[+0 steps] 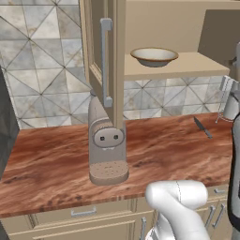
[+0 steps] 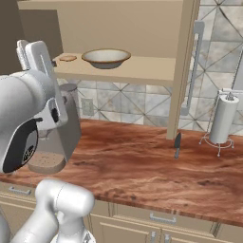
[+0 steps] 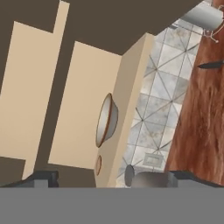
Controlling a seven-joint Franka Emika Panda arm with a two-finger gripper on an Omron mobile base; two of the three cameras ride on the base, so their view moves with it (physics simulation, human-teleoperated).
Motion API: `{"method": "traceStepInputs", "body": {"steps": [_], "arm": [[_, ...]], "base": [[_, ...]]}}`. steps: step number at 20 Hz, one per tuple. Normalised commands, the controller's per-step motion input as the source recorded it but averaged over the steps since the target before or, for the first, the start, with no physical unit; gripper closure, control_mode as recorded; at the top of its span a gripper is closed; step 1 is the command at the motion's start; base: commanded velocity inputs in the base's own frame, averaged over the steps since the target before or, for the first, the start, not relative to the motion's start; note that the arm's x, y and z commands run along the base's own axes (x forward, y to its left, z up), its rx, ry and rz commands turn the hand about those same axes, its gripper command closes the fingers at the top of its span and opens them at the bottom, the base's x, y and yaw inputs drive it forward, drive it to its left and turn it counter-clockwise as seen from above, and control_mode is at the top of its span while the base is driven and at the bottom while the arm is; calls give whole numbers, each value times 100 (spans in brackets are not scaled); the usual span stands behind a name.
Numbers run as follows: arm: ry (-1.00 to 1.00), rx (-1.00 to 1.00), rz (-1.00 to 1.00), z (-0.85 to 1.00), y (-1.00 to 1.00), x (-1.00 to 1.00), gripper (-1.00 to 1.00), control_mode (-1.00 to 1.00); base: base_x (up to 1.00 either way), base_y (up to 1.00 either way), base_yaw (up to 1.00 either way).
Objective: Pick the mug and place it in the sink. Pick the bowl and place it in the open cabinet and then close the cabinet.
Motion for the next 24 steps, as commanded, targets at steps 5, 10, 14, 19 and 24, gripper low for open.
{"method": "traceStepInputs", "body": {"steps": [5,10,14,19,24], "arm": [[-7,0,0,0,-33,-64,-100,-100],[4,0,-5,0,-28,-12,-100,-100],[17,0,-6,-12,-37,-10,-100,-100],[6,0,-6,-30,-40,-56,-100,-100],[0,-1,-8,-16,-28,-51,-100,-100]], "base": [[0,0,0],[0,0,0],[0,0,0],[0,0,0],[0,0,0]]}}
